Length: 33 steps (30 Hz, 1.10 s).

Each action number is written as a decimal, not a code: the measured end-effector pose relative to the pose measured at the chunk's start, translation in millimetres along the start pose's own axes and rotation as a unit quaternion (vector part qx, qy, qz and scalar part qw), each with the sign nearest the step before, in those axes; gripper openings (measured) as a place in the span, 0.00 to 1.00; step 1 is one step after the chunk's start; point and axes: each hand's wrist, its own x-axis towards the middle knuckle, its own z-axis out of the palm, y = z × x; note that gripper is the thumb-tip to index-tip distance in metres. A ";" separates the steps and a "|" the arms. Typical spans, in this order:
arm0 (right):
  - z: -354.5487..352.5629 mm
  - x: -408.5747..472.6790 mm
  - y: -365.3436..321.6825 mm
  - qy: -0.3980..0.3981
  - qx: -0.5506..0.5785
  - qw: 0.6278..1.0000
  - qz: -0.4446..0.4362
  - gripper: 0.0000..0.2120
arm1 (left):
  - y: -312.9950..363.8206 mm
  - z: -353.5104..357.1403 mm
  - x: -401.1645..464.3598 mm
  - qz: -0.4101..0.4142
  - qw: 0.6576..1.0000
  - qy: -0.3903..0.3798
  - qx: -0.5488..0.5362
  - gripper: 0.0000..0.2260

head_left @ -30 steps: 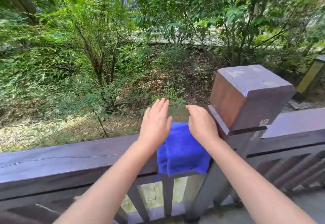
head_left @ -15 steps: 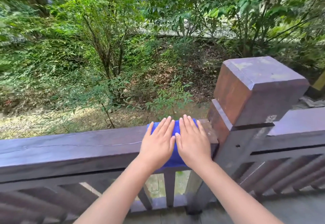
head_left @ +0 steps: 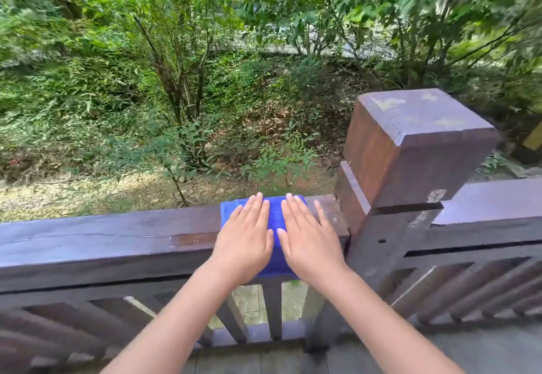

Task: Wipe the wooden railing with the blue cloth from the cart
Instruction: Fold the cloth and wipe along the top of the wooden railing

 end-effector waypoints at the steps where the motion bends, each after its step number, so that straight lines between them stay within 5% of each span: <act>1: -2.3 -4.4 5.9 -0.004 -0.003 1.000 0.007 0.26 | 10.5 -0.3 6.7 -0.004 1.000 -0.004 0.007 0.25; 5: -8.1 -10.2 13.5 -0.010 -0.004 1.000 0.000 0.24 | 33.7 3.1 19.4 -0.008 0.999 0.016 -0.038 0.23; 10: -16.4 -0.6 29.4 0.013 0.195 0.980 0.032 0.25 | 31.7 13.4 16.4 -0.008 0.997 0.051 -0.054 0.24; 17: 2.3 13.0 23.1 0.041 0.041 0.994 0.088 0.27 | -31.8 10.9 -8.1 -0.032 0.998 0.052 -0.006 0.26; 19: 20.4 46.4 -33.6 -0.001 0.066 0.998 0.012 0.30 | -97.4 -1.1 -52.9 -0.107 0.992 0.065 0.023 0.26; 33: 38.3 70.2 -146.3 0.000 0.017 1.000 -0.004 0.32 | -232.9 -13.6 -103.5 -0.295 0.954 0.054 -0.009 0.23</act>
